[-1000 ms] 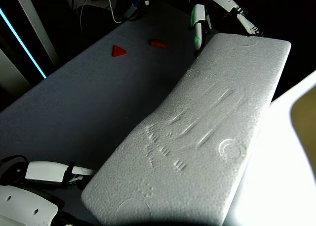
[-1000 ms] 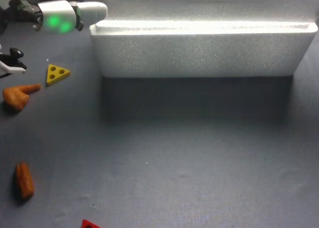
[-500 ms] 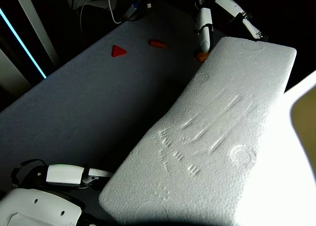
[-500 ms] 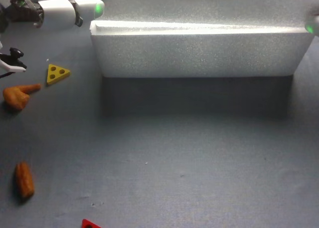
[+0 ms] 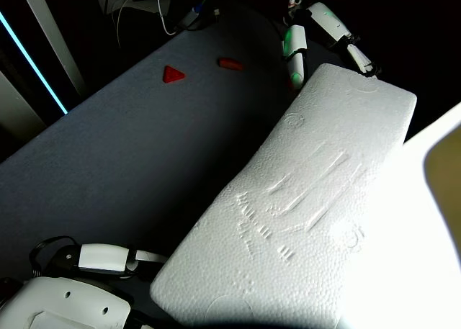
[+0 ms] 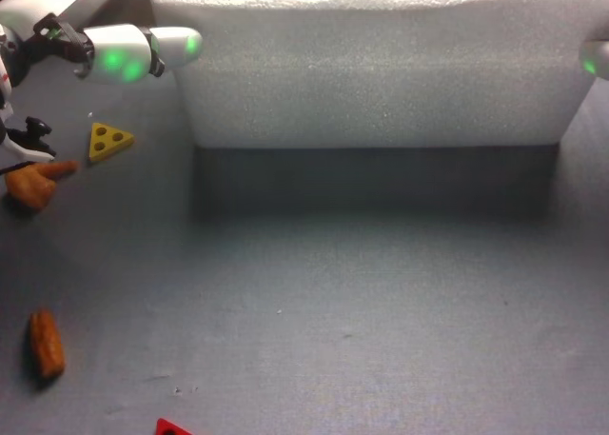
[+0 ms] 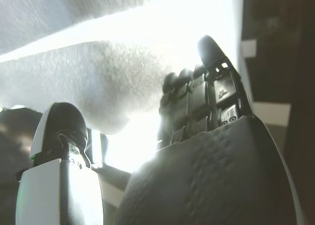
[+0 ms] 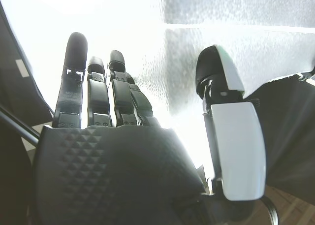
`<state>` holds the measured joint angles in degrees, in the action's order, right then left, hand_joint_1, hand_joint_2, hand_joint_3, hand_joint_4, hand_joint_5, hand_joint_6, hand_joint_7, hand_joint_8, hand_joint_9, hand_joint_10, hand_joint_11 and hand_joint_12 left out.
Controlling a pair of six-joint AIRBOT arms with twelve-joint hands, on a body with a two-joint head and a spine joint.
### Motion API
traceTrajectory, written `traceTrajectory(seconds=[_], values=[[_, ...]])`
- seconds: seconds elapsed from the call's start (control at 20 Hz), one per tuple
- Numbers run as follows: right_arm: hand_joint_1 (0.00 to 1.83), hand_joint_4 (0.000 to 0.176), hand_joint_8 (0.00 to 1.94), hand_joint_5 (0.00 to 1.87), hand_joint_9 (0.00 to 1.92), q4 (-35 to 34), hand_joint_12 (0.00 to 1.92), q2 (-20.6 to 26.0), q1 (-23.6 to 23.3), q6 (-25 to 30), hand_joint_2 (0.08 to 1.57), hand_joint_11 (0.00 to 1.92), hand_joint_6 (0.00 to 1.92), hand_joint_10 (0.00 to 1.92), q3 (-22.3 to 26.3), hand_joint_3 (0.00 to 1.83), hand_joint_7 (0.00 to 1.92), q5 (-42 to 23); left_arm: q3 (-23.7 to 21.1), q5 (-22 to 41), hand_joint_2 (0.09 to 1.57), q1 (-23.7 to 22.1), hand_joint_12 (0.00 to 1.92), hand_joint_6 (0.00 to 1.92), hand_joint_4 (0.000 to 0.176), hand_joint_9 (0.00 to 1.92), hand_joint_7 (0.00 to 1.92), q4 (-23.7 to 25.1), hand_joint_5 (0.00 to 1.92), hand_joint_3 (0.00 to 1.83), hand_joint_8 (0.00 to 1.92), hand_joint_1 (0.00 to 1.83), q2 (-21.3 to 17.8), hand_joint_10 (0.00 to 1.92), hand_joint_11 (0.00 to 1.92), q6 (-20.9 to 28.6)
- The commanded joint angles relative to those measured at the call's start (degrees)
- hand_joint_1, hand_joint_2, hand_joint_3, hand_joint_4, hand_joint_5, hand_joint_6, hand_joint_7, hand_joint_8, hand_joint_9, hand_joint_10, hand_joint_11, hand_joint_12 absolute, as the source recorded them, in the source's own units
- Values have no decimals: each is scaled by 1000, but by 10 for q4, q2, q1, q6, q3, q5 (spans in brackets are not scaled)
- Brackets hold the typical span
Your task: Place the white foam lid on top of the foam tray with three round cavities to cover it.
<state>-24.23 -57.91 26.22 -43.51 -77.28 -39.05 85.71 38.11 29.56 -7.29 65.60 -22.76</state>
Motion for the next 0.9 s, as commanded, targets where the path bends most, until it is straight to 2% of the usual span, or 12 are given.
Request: traceTrajectory(seconds=[0.0, 0.05, 0.1, 0.2, 0.3, 0.5, 0.55, 0.6, 0.65, 0.7, 0.75, 0.85], values=[[533, 0, 1, 7, 0, 54, 1411, -4, -12, 2, 1258, 0, 18, 69, 4, 6, 13, -63, -5, 82, 1091, -5, 937, 3, 0, 65, 71, 36, 272, 0, 1, 548, 11, 2, 0, 8], [535, 0, 0, 21, 3, 51, 1313, -5, -12, 2, 1258, 0, 13, 15, 1, 3, 2, -60, -4, 79, 1097, -5, 931, 0, 0, 75, 71, 36, 265, 2, 1, 548, 13, 6, 0, 8], [576, 0, 3, 63, 48, 50, 1400, -5, -12, 2, 1244, 0, 39, 33, 0, 0, 9, -58, -3, 78, 1093, -4, 970, 1, 0, 81, 83, 35, 268, 0, 2, 538, 14, 6, 0, 8], [545, 0, 7, 25, 48, 49, 1174, -7, -12, 2, 1257, 0, 31, 53, -3, 2, 39, -54, 1, 75, 1095, -3, 978, 0, 0, 73, 77, 31, 253, 1, 0, 545, 17, 2, 0, 9], [533, 0, 6, 39, 13, 47, 1320, -10, -12, 2, 1274, 0, 88, 248, -8, 1, 70, -49, 9, 71, 1108, -3, 952, 0, 0, 75, 54, 26, 231, 4, 0, 535, 23, 4, 0, 9], [527, 0, 1, 6, 0, 42, 1335, -15, -12, 2, 1278, 0, 55, 288, -13, 1, 58, -40, 18, 61, 1109, -2, 889, 0, 0, 74, 55, 21, 225, 2, 0, 544, 31, 2, 0, 12], [536, 0, 0, 0, 0, 41, 1232, -16, -12, 2, 1268, 0, 10, 183, -14, 0, 31, -39, 18, 61, 1101, 1, 876, 0, 0, 62, 52, 18, 225, 0, 0, 546, 31, 0, 0, 12], [588, 0, 68, 342, 174, 40, 1307, -16, -12, 2, 1216, 0, 133, 238, -14, 0, 292, -39, 18, 61, 1094, 3, 910, 0, 0, 61, 48, 17, 224, 0, 2, 548, 30, 0, 0, 13], [570, 0, 7, 414, 73, 38, 229, -16, -12, 2, 1243, 0, 38, 61, -14, 1, 220, -38, 18, 61, 1087, 6, 922, 0, 0, 57, 39, 14, 220, 0, 1, 553, 30, 0, 0, 13], [548, 0, 6, 385, 86, 38, 186, -16, -12, 2, 1257, 0, 20, 58, -14, 6, 224, -37, 18, 61, 1078, 8, 988, 4, 0, 58, 35, 13, 211, 0, 2, 549, 29, 0, 0, 13], [559, 0, 5, 382, 133, 37, 356, -16, -11, 2, 1265, 0, 14, 56, -14, 2, 247, -36, 19, 60, 1077, 9, 1033, 3, 0, 69, 46, 11, 208, 0, 3, 544, 29, 4, 0, 13], [564, 0, 19, 484, 241, 32, 927, -16, -7, 2, 1269, 0, 73, 86, -14, 0, 355, -35, 20, 57, 1069, 13, 1073, 2, 0, 67, 50, 9, 209, 0, 2, 546, 30, 2, 0, 13]])
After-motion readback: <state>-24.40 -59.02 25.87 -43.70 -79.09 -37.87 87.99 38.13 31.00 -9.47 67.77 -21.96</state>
